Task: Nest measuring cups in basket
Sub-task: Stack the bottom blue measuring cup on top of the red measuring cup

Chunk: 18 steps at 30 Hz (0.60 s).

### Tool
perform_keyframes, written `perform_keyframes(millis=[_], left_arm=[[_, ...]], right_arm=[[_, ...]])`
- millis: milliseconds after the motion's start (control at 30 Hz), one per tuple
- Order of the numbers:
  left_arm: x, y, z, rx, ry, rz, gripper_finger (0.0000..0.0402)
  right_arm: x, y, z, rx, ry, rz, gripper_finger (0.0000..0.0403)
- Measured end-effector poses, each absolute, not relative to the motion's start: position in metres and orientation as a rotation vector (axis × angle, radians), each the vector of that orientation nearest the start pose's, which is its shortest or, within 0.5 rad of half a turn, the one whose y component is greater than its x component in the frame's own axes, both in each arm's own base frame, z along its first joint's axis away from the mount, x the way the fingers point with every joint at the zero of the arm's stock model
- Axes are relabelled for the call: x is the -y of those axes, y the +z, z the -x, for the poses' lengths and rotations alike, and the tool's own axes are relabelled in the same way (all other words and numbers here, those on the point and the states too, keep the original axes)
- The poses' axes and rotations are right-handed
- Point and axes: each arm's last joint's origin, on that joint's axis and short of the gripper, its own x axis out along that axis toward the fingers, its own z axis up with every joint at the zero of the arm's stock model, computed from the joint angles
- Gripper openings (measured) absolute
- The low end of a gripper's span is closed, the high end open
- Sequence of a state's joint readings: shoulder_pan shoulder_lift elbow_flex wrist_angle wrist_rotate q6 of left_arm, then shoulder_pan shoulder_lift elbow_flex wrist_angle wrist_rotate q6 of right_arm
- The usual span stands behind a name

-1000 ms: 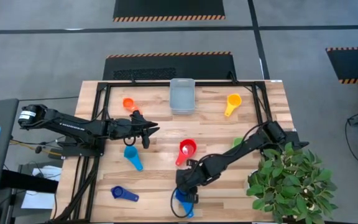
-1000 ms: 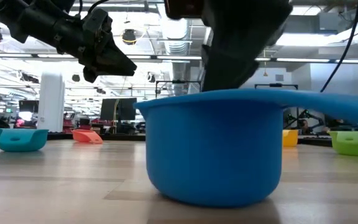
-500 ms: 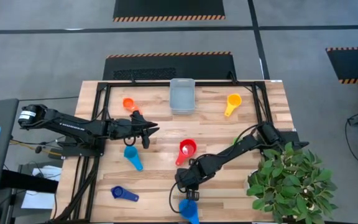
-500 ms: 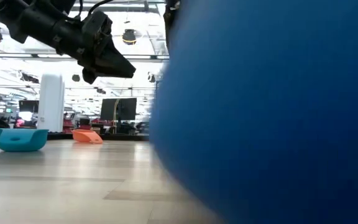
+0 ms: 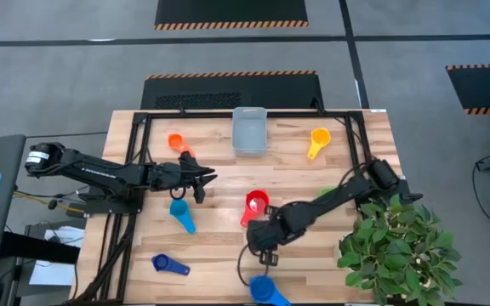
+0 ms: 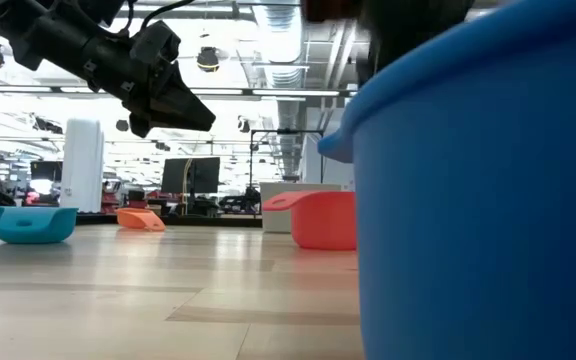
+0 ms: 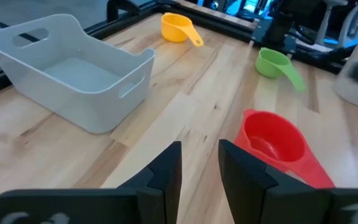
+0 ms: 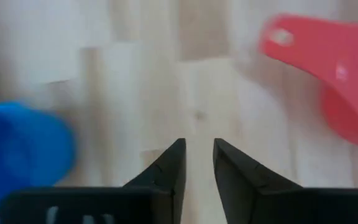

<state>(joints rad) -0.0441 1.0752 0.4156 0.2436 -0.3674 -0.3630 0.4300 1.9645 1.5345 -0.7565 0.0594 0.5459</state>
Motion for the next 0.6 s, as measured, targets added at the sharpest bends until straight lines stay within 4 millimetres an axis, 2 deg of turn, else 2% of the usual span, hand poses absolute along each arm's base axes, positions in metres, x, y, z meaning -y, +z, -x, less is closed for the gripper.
perform_keyframes(millis=[100, 200, 300, 400, 600], left_arm=[[-0.002, 0.195, -0.212, -0.342, 0.405, 0.266, 0.0093], [-0.001, 0.195, -0.212, -0.344, 0.403, 0.269, 0.0093], [-0.001, 0.194, -0.211, -0.349, 0.404, 0.287, 0.0093], [-0.001, 0.192, -0.210, -0.367, 0.409, 0.304, 0.0093], [-0.001, 0.189, -0.209, -0.391, 0.415, 0.321, 0.0093]], right_arm=[[-0.186, 0.219, -0.366, -1.135, 0.131, -0.165, 0.0143], [-0.201, 0.214, -0.366, -1.116, 0.226, -0.141, 0.0174], [-0.204, 0.206, -0.367, -1.126, 0.252, -0.111, 0.0200], [-0.206, 0.211, -0.372, -1.062, 0.298, -0.115, 0.0217], [-0.214, 0.217, -0.376, -0.993, 0.426, -0.160, 0.0225]])
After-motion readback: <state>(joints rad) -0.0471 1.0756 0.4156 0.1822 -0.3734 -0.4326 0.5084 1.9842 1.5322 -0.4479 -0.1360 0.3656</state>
